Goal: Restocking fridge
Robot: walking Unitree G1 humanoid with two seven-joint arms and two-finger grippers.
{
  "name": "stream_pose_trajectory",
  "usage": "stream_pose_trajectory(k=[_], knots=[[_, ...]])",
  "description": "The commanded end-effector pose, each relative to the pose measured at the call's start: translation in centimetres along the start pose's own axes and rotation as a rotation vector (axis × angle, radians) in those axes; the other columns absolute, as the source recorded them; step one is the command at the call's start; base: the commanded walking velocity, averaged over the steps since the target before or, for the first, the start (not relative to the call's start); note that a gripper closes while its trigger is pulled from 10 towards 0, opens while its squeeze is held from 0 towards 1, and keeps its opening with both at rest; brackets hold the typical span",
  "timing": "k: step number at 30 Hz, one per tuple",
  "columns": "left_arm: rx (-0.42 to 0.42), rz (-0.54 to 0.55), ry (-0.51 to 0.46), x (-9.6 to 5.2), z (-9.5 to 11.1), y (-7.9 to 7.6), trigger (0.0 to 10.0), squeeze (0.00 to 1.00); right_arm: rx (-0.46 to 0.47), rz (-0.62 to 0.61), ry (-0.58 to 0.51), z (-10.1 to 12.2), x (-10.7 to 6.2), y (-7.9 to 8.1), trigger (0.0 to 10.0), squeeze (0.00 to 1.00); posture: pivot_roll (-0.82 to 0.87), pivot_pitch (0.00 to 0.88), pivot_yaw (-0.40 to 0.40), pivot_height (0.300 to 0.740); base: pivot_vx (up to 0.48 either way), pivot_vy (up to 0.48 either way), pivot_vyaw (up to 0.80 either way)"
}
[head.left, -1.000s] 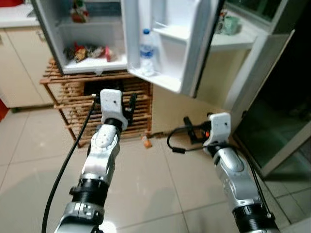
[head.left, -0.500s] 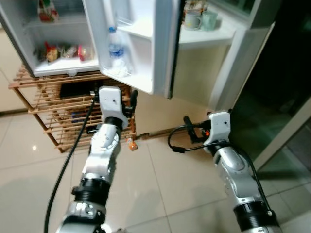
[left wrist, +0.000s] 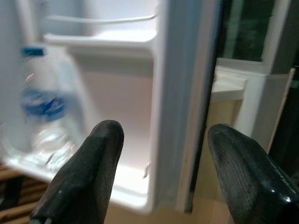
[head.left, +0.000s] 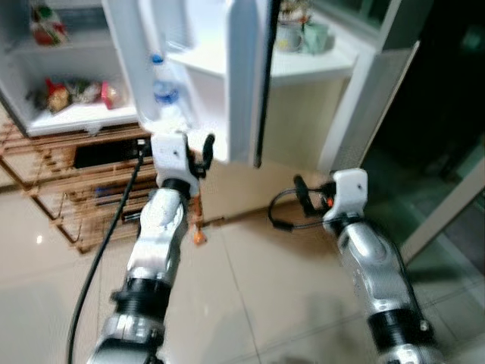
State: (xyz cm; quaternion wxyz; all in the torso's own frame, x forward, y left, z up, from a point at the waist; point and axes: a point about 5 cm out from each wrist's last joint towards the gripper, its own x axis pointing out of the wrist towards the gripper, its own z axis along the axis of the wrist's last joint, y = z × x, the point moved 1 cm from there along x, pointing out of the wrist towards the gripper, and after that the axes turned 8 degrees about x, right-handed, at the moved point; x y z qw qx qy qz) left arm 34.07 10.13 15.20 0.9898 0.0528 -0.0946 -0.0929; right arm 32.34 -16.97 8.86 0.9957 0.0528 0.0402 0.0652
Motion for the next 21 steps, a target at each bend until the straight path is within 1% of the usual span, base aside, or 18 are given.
stream_pose_trajectory(k=[1,2,4,6,7,8,9,10,11,12,13,14,15,17,18,19,20,21], knots=[[0.013,0.036,-0.035,-0.1,0.7,1.2,10.0,0.00,0.001,0.000,-0.047,1.4,1.1,0.3,10.0,0.00,-0.11,0.000,0.014,0.740,0.435,0.000,0.00],[0.013,0.036,-0.035,-0.1,0.7,1.2,10.0,0.00,0.001,0.000,-0.047,1.4,1.1,0.3,10.0,0.00,-0.11,0.000,0.014,0.740,0.435,0.000,0.00],[0.012,0.047,-0.055,-0.3,1.0,1.2,10.0,0.00,0.001,-0.023,-0.058,2.2,1.9,-0.5,10.0,0.00,-0.10,0.000,0.008,0.740,0.326,0.255,0.00],[0.013,0.052,-0.068,-0.6,1.4,1.3,10.0,0.00,0.007,-0.058,-0.071,3.8,3.2,-1.6,10.0,0.00,-0.08,0.000,-0.003,0.740,0.000,0.000,0.00],[0.013,0.052,-0.068,-0.6,1.4,1.3,10.0,0.00,0.007,-0.058,-0.071,3.8,3.2,-1.6,10.0,0.00,-0.08,0.000,-0.003,0.740,0.000,0.000,0.00],[0.009,0.057,-0.075,-0.8,1.6,1.6,10.0,0.00,0.008,-0.067,-0.078,4.5,3.7,-2.0,10.0,0.00,-0.06,0.000,-0.010,0.740,0.000,0.000,0.00],[0.004,0.067,-0.081,-1.1,1.8,2.2,10.0,0.00,-0.006,-0.077,-0.081,5.6,4.5,-2.5,10.0,0.00,-0.03,0.000,-0.030,0.740,0.000,0.000,0.00],[0.004,0.067,-0.081,-1.1,1.8,2.2,10.0,0.00,-0.006,-0.077,-0.081,5.6,4.5,-2.5,10.0,0.00,-0.03,0.000,-0.030,0.740,0.000,0.000,0.00],[0.017,0.082,-0.074,-1.5,1.7,3.0,10.0,0.00,-0.035,-0.089,-0.074,6.7,5.4,-3.0,10.0,0.00,-0.02,0.000,-0.036,0.740,0.000,0.000,0.00],[0.028,0.097,-0.058,-1.8,1.4,3.5,10.0,0.00,-0.051,-0.100,-0.073,7.3,5.8,-3.1,10.0,0.00,0.00,0.000,-0.046,0.740,0.000,0.000,0.00],[0.028,0.097,-0.058,-1.8,1.4,3.5,10.0,0.00,-0.051,-0.100,-0.073,7.3,5.8,-3.1,10.0,0.00,0.00,0.000,-0.046,0.740,0.000,0.000,0.00],[0.044,0.128,-0.004,-2.5,0.3,4.7,10.0,0.00,-0.063,-0.133,-0.065,7.9,6.3,-3.4,10.0,0.00,0.05,0.000,-0.074,0.740,0.000,0.000,0.00],[0.044,0.128,-0.004,-2.5,0.3,4.7,10.0,0.00,-0.063,-0.133,-0.065,7.9,6.3,-3.4,10.0,0.00,0.05,0.000,-0.074,0.740,0.000,0.000,0.00],[0.059,0.166,0.069,-3.2,-0.9,5.8,10.0,0.00,-0.083,-0.177,-0.038,8.3,6.8,-3.6,10.0,0.00,0.07,0.000,-0.082,0.740,0.000,0.000,0.00],[0.066,0.207,0.165,-4.2,-2.4,6.8,10.0,0.00,-0.086,-0.223,-0.015,8.6,7.2,-3.7,10.0,0.00,0.09,0.000,-0.087,0.740,0.000,0.000,0.00],[0.066,0.207,0.165,-4.2,-2.4,6.8,10.0,0.00,-0.086,-0.223,-0.015,8.6,7.2,-3.7,10.0,0.00,0.09,0.000,-0.087,0.740,0.000,0.000,0.00],[0.074,0.221,0.204,-4.7,-2.9,7.2,10.0,0.00,-0.083,-0.242,0.000,8.5,7.3,-3.7,10.0,0.00,0.11,0.000,-0.093,0.740,0.000,0.000,0.00],[0.086,0.237,0.270,-5.5,-3.8,7.7,10.0,0.00,-0.064,-0.262,0.025,8.5,7.6,-3.6,10.0,0.00,0.13,0.000,-0.092,0.740,0.000,0.000,0.00]])
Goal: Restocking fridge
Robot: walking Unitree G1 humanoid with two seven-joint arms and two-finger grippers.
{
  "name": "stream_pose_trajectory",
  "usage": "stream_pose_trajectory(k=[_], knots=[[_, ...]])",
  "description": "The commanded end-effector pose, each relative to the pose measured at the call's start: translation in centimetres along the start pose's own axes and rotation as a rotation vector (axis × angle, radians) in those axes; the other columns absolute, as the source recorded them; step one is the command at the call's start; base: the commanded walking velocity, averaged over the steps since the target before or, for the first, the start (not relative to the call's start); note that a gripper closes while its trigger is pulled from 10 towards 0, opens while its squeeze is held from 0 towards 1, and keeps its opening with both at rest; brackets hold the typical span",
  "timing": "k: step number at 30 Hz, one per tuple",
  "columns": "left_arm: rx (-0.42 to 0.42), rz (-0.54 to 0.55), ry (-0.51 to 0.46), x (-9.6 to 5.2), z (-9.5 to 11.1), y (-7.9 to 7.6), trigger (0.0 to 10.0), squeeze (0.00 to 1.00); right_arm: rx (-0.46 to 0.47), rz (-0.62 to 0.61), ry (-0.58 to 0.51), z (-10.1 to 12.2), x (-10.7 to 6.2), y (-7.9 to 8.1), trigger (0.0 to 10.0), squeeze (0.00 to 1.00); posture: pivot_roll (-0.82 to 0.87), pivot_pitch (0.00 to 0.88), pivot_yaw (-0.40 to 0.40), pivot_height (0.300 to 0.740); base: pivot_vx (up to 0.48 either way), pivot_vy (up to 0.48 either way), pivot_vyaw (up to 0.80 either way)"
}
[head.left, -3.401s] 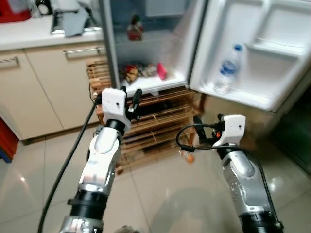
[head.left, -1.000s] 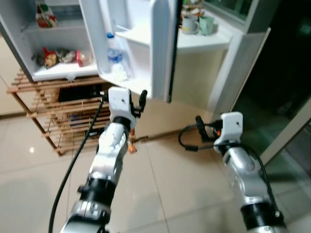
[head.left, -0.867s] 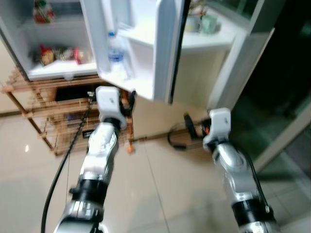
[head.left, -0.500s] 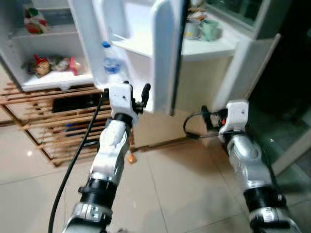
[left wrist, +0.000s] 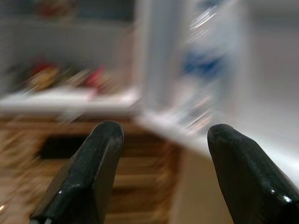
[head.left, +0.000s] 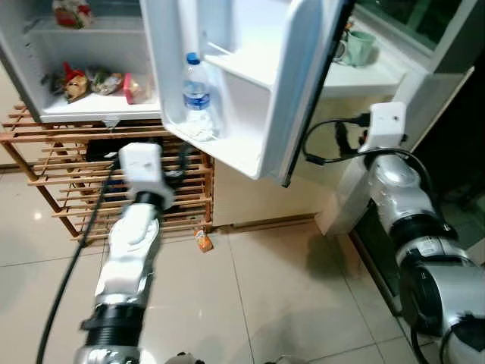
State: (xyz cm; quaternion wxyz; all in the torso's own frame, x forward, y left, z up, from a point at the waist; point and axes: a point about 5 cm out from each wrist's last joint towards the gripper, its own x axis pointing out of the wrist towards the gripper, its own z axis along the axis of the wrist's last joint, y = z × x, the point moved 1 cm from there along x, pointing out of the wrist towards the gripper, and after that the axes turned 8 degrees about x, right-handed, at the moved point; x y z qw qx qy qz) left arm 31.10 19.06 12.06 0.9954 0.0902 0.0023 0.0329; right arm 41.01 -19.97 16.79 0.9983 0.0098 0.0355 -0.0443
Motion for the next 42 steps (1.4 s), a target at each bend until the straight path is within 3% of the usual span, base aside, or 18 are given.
stream_pose_trajectory(k=[1,2,7,10,13,20,24,26,30,33,34,35,36,38,40,42], knots=[[0.034,0.004,0.099,-0.5,-1.3,0.1,10.0,0.00,0.008,-0.042,0.053,-0.4,0.1,-0.2,10.0,0.00,0.14,0.000,-0.091,0.740,0.000,0.000,0.00],[0.034,0.004,0.099,-0.5,-1.3,0.1,10.0,0.00,0.008,-0.042,0.053,-0.4,0.1,-0.2,10.0,0.00,0.14,0.000,-0.091,0.740,0.000,0.000,0.00],[0.065,-0.003,0.346,-2.4,-5.2,1.4,10.0,0.00,0.038,-0.050,0.065,-0.1,0.4,0.9,10.0,0.00,0.18,0.000,-0.079,0.740,0.000,0.000,0.00],[0.063,0.008,0.399,-3.8,-6.0,2.4,10.0,0.00,0.116,-0.042,0.067,0.1,0.6,1.9,10.0,0.00,0.21,0.000,-0.061,0.740,0.000,0.000,0.00],[0.067,0.002,0.402,-3.9,-5.9,2.5,10.0,0.00,0.173,-0.017,0.058,0.5,0.7,2.6,10.0,0.00,0.20,0.000,-0.055,0.740,0.000,0.000,0.00],[0.064,-0.051,0.429,-3.4,-5.6,1.9,10.0,0.00,0.448,0.229,0.035,1.6,0.5,7.4,10.0,0.00,0.17,0.000,-0.027,0.740,0.000,0.000,0.00],[0.070,-0.080,0.435,-3.1,-5.5,1.5,10.0,0.00,0.530,0.331,0.029,2.1,0.3,9.2,10.0,0.00,0.15,0.000,0.004,0.740,0.000,0.000,0.00],[0.083,-0.121,0.444,-2.9,-5.5,1.2,10.0,0.00,0.576,0.496,0.032,2.3,-0.4,11.8,10.0,0.00,0.12,0.000,0.029,0.740,0.000,0.000,0.00],[0.098,-0.181,0.473,-2.8,-5.9,0.8,10.0,0.00,0.590,0.840,0.024,1.7,-2.9,15.7,10.0,0.00,0.10,0.000,0.047,0.740,0.000,0.000,0.00],[0.188,-0.286,0.610,-4.2,-7.7,0.6,10.0,0.00,0.574,1.062,0.015,0.7,-7.3,16.8,10.0,0.00,0.07,0.000,0.059,0.740,0.000,0.000,0.00],[0.188,-0.286,0.610,-4.2,-7.7,0.6,10.0,0.00,0.574,1.062,0.015,0.7,-7.3,16.8,10.0,0.00,0.07,0.000,0.059,0.740,0.000,0.000,0.00],[0.179,-0.368,0.713,-6.0,-9.3,0.3,10.0,0.00,0.592,1.147,0.060,-0.6,-11.7,16.2,10.0,0.00,0.05,0.000,0.072,0.740,0.000,0.000,0.00],[0.179,-0.368,0.713,-6.0,-9.3,0.3,10.0,0.00,0.592,1.147,0.060,-0.6,-11.7,16.2,10.0,0.00,0.05,0.000,0.072,0.740,0.000,0.000,0.00],[0.158,-0.426,0.765,-7.3,-10.1,0.4,10.0,0.00,0.573,1.196,0.124,-2.2,-15.3,15.2,10.0,0.00,0.03,0.000,0.086,0.740,0.000,0.000,0.00],[0.146,-0.464,0.807,-8.0,-10.7,0.9,10.0,0.00,0.607,1.151,0.172,-3.7,-16.4,13.0,10.0,0.00,0.00,0.000,0.103,0.740,0.000,0.000,0.00],[0.146,-0.464,0.807,-8.0,-10.7,0.9,10.0,0.00,0.607,1.151,0.172,-3.7,-16.4,13.0,10.0,0.00,0.00,0.000,0.103,0.740,0.000,0.000,0.00]])
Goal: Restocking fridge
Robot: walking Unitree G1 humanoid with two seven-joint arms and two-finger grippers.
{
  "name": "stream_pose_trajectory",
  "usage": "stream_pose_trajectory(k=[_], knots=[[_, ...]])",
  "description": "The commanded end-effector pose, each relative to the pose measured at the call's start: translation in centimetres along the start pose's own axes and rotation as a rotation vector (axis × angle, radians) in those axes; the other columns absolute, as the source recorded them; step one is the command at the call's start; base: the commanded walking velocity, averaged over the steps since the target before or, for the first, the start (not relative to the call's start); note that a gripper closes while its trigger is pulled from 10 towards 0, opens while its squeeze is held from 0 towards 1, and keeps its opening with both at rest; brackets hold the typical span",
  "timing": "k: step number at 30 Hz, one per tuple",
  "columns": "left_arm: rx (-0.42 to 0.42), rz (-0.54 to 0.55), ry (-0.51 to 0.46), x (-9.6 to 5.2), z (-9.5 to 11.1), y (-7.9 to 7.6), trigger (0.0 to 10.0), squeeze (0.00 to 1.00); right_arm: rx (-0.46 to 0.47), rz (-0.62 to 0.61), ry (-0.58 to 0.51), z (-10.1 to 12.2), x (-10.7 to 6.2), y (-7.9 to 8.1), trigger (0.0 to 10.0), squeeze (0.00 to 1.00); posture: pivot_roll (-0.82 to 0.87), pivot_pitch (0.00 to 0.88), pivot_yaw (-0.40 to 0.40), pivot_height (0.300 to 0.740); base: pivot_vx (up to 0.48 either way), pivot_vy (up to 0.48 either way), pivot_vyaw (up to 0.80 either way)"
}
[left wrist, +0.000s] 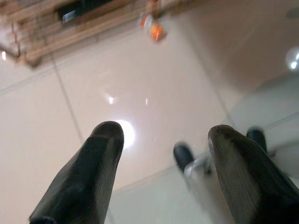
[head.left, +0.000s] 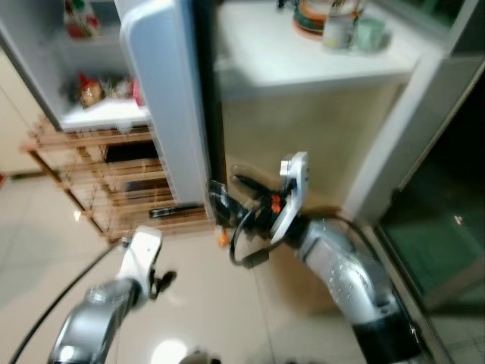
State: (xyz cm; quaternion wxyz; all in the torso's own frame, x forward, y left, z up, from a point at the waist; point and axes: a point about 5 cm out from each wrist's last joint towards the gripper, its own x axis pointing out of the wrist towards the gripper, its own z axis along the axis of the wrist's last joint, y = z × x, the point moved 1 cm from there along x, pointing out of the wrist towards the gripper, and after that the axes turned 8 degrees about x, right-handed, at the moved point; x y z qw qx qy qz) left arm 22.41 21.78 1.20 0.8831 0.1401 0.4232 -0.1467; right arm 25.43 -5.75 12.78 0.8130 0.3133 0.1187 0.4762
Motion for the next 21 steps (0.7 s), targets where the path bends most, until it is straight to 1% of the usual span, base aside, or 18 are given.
stream_pose_trajectory(k=[1,2,4,5,6,7,8,9,10,11,12,13,14,15,17,19,20,21], knots=[[-0.007,-0.069,-0.004,-0.1,0.4,-0.1,10.0,0.00,-0.024,-0.058,-0.033,1.0,-1.8,-0.9,10.0,0.00,-0.02,0.000,0.119,0.740,0.000,0.000,0.00],[-0.007,-0.069,-0.004,-0.1,0.4,-0.1,10.0,0.00,-0.024,-0.058,-0.033,1.0,-1.8,-0.9,10.0,0.00,-0.02,0.000,0.119,0.740,0.000,0.000,0.00],[-0.030,-0.125,-0.031,0.5,1.8,-0.8,10.0,0.00,-0.054,-0.225,-0.066,2.0,-3.2,-4.3,10.0,0.00,-0.02,0.000,0.119,0.740,0.000,0.000,0.00],[-0.030,-0.125,-0.031,0.5,1.8,-0.8,10.0,0.00,-0.054,-0.225,-0.066,2.0,-3.2,-4.3,10.0,0.00,-0.02,0.000,0.119,0.740,0.000,0.000,0.00],[-0.030,-0.136,-0.073,0.7,3.1,-1.3,10.0,0.00,-0.076,-0.288,-0.084,2.4,-3.2,-5.3,10.0,0.00,-0.02,0.000,0.116,0.740,0.000,0.000,0.00],[-0.030,-0.136,-0.073,0.7,3.1,-1.3,10.0,0.00,-0.076,-0.288,-0.084,2.4,-3.2,-5.3,10.0,0.00,-0.02,0.000,0.116,0.740,0.000,0.000,0.00],[-0.032,-0.146,-0.111,0.8,4.2,-1.7,10.0,0.00,-0.088,-0.337,-0.087,2.7,-3.4,-5.5,10.0,0.00,-0.02,0.000,0.116,0.740,0.000,0.000,0.00],[-0.019,-0.172,-0.204,0.8,6.4,-2.6,10.0,0.00,-0.133,-0.433,-0.088,3.0,-3.4,-6.4,10.0,0.00,-0.02,0.000,0.108,0.740,0.000,0.000,0.00],[-0.019,-0.172,-0.204,0.8,6.4,-2.6,10.0,0.00,-0.133,-0.433,-0.088,3.0,-3.4,-6.4,10.0,0.00,-0.02,0.000,0.108,0.740,0.000,0.000,0.00],[-0.010,-0.191,-0.265,0.6,7.8,-3.2,10.0,0.00,-0.163,-0.498,-0.083,3.2,-3.6,-6.8,10.0,0.00,-0.02,0.000,0.108,0.740,0.000,0.000,0.00],[0.036,-0.186,-0.342,0.6,9.6,-3.7,10.0,0.00,-0.181,-0.546,-0.084,3.3,-3.7,-7.2,10.0,0.00,-0.02,0.000,0.092,0.740,0.000,0.000,0.00],[0.070,-0.180,-0.390,0.5,10.7,-4.0,10.0,0.00,-0.191,-0.573,-0.086,3.4,-3.7,-7.5,10.0,0.00,-0.02,0.000,0.092,0.740,0.000,0.000,0.00],[0.070,-0.180,-0.390,0.5,10.7,-4.0,10.0,0.00,-0.191,-0.573,-0.086,3.4,-3.7,-7.5,10.0,0.00,-0.02,0.000,0.092,0.740,0.000,0.000,0.00],[0.069,-0.169,-0.438,0.5,12.0,-4.2,10.0,0.00,-0.199,-0.606,-0.093,3.5,-3.6,-7.8,10.0,0.00,-0.03,0.000,0.083,0.740,0.000,0.000,0.00],[0.091,-0.088,-0.597,-0.4,16.0,-3.7,10.0,0.00,-0.195,-0.619,-0.105,3.6,-3.1,-8.0,10.0,0.00,-0.03,0.000,0.067,0.740,0.000,0.000,0.00],[0.091,-0.088,-0.597,-0.4,16.0,-3.7,10.0,0.00,-0.195,-0.619,-0.105,3.6,-3.1,-8.0,10.0,0.00,-0.03,0.000,0.067,0.740,0.000,0.000,0.00],[0.102,-0.038,-0.659,-1.0,17.5,-3.2,10.0,0.00,-0.200,-0.622,-0.110,3.6,-2.8,-8.0,10.0,0.00,-0.04,0.000,0.066,0.740,0.000,0.000,0.00],[0.098,0.051,-0.724,-1.7,19.0,-2.0,10.0,0.00,-0.204,-0.625,-0.124,3.7,-2.6,-8.0,10.0,0.00,-0.04,0.000,0.064,0.740,0.000,0.000,0.00]])
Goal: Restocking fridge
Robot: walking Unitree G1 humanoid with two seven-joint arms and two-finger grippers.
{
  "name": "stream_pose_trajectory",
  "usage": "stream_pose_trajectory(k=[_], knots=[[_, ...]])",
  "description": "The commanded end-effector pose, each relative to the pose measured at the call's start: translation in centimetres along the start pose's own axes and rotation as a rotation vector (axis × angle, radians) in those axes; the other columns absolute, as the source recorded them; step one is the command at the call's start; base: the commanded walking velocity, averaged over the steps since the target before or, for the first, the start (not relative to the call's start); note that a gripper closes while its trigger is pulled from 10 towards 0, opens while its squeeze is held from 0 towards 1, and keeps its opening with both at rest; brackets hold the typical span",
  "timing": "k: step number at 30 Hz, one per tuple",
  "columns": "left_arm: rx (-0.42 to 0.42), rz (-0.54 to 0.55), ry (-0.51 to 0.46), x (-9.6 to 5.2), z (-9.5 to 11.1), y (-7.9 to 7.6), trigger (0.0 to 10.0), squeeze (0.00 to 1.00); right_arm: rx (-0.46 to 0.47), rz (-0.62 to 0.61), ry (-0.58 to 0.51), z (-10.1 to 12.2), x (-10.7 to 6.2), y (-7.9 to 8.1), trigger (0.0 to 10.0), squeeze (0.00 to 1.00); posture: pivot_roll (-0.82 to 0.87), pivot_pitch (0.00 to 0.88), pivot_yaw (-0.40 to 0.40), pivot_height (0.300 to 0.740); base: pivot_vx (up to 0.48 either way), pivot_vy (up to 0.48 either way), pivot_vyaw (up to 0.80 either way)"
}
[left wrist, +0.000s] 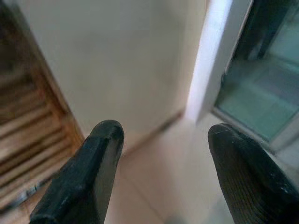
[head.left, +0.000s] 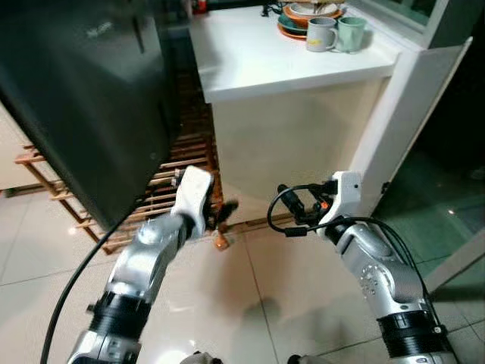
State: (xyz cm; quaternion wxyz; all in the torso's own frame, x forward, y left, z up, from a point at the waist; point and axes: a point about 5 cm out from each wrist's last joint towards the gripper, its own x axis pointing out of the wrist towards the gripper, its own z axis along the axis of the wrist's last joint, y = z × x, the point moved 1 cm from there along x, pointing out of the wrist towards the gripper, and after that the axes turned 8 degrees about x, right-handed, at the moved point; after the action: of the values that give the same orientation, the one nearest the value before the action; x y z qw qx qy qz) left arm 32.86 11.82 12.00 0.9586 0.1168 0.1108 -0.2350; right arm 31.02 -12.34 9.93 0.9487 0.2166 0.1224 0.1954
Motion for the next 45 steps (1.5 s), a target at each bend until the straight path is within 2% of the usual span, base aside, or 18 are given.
stream_pose_trajectory(k=[1,2,3,6,7,8,9,11,14,16,25,30,36,41,45], knots=[[0.033,0.114,-0.058,0.0,1.5,2.0,10.0,0.00,-0.023,-0.003,-0.019,0.5,0.4,0.2,10.0,0.00,-0.04,0.000,0.064,0.740,0.000,0.000,0.00],[0.045,0.180,-0.091,0.1,2.3,3.0,10.0,0.00,-0.019,-0.004,-0.033,0.6,0.6,0.2,10.0,0.00,-0.04,0.000,0.064,0.740,0.000,0.000,0.00],[0.045,0.180,-0.091,0.1,2.3,3.0,10.0,0.00,-0.019,-0.004,-0.033,0.6,0.6,0.2,10.0,0.00,-0.04,0.000,0.064,0.740,0.000,0.000,0.00],[0.031,0.335,-0.181,-0.6,3.7,5.6,10.0,0.00,-0.033,-0.022,-0.085,0.5,1.2,0.7,10.0,0.00,-0.06,0.000,0.062,0.740,0.000,0.000,0.20],[0.031,0.335,-0.181,-0.6,3.7,5.6,10.0,0.00,-0.033,-0.022,-0.085,0.5,1.2,0.7,10.0,0.00,-0.06,0.000,0.062,0.740,0.000,0.000,0.60],[0.075,0.380,-0.208,-0.9,4.3,6.1,10.0,0.00,-0.051,-0.024,-0.086,0.3,1.4,1.0,10.0,0.00,-0.06,0.000,0.060,0.740,0.000,0.000,0.49],[0.156,0.420,-0.235,-0.8,5.0,6.3,10.0,0.00,-0.065,-0.025,-0.085,0.2,1.8,1.1,10.0,0.00,-0.07,0.000,0.052,0.740,0.000,0.000,0.45],[0.172,0.426,-0.242,-0.5,5.3,6.2,10.0,0.00,-0.064,-0.025,-0.087,0.2,2.0,1.2,10.0,0.00,-0.07,0.000,0.044,0.740,0.000,0.000,0.43],[0.126,0.425,-0.272,-0.2,5.7,6.0,10.0,0.00,-0.076,-0.019,-0.083,0.2,2.1,1.1,10.0,0.00,-0.08,0.000,0.033,0.740,0.000,0.000,0.14],[0.064,0.421,-0.315,-0.1,5.9,5.8,10.0,0.00,-0.120,-0.009,-0.096,0.5,2.4,1.4,10.0,0.00,-0.08,0.000,0.029,0.740,0.227,0.000,0.00],[0.007,0.492,-0.325,0.3,5.5,6.5,10.0,0.00,-0.129,-0.015,-0.095,0.0,2.8,1.4,10.0,0.00,-0.09,0.000,0.026,0.740,0.453,0.000,0.00],[0.024,0.484,-0.341,0.3,6.0,6.7,10.0,0.00,-0.124,-0.014,-0.109,0.2,3.1,1.5,10.0,0.00,-0.09,0.000,0.041,0.740,0.447,0.000,0.00],[0.013,0.490,-0.348,0.4,6.0,6.9,10.0,0.00,-0.140,0.028,-0.103,-0.1,3.1,2.0,10.0,0.00,-0.08,0.000,0.043,0.740,0.092,0.445,0.58],[0.072,0.497,-0.351,0.4,6.2,6.7,10.0,0.00,-0.100,0.018,-0.110,-0.2,3.4,2.0,10.0,0.00,-0.08,0.000,0.042,0.740,0.000,0.288,0.34],[0.120,0.488,-0.350,0.6,6.5,6.3,10.0,0.00,-0.110,0.022,-0.108,-0.2,3.5,2.0,10.0,0.00,-0.06,0.000,0.038,0.740,0.000,0.000,0.00]])
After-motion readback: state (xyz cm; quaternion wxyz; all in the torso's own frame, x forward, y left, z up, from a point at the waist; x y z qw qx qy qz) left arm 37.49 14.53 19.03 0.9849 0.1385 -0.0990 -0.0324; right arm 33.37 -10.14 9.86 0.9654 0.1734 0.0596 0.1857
